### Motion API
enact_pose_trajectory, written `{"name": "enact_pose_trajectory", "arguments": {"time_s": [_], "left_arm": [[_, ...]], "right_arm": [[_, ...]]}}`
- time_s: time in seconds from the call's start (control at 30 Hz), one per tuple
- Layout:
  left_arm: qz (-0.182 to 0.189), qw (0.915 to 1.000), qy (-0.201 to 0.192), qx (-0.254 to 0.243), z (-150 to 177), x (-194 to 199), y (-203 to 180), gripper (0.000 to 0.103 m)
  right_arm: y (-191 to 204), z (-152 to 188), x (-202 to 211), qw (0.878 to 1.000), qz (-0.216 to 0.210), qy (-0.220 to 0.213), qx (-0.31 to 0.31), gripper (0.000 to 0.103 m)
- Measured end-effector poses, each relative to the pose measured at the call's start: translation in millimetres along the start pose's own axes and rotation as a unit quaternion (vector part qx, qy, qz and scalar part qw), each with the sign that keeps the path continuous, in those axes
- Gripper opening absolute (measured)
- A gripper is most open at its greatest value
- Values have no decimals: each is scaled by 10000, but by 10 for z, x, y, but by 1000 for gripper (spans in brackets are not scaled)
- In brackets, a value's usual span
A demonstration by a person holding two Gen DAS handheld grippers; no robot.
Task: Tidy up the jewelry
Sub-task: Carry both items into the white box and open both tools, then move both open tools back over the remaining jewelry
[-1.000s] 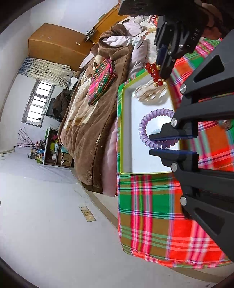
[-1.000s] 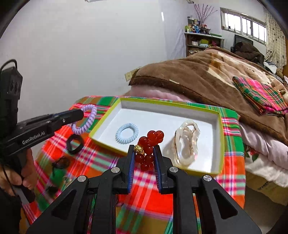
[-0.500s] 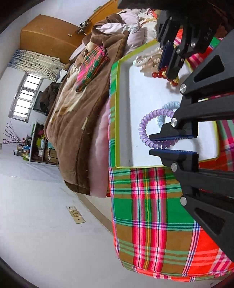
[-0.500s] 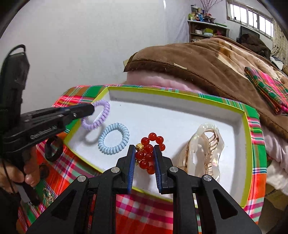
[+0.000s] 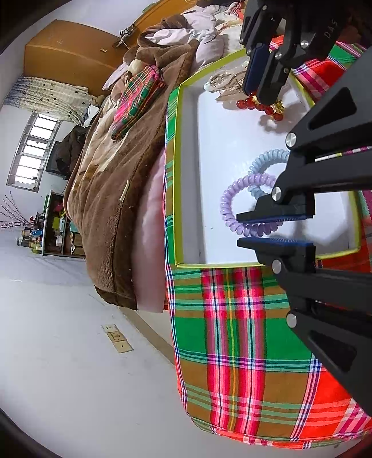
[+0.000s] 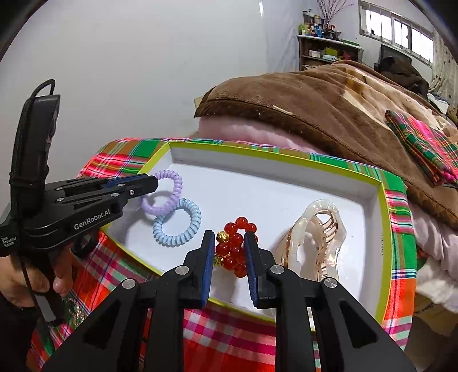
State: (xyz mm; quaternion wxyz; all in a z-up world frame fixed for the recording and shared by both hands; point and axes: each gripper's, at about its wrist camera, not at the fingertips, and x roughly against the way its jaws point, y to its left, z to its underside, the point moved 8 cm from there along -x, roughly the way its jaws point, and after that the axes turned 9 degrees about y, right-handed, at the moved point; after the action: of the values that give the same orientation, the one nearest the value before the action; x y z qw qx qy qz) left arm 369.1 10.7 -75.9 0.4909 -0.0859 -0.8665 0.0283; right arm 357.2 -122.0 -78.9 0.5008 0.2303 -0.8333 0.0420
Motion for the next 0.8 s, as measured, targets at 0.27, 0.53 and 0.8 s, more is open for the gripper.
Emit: {"name": "enact_pose_trajectory", "arguments": {"time_s": [0.27,0.53,0.8], "left_arm": [[35,9999,-50,151,54,152,31,26],[77,9995,-203,226,241,514,6,27],[120,9989,-374,239,617,965,-80,27]], "right_arm": [[27,50,185,9999,-24,-154,-29,31],[153,211,542,9992,-34,-394,18,31],[300,535,1004,9976,-63,-685,22,31]]}}
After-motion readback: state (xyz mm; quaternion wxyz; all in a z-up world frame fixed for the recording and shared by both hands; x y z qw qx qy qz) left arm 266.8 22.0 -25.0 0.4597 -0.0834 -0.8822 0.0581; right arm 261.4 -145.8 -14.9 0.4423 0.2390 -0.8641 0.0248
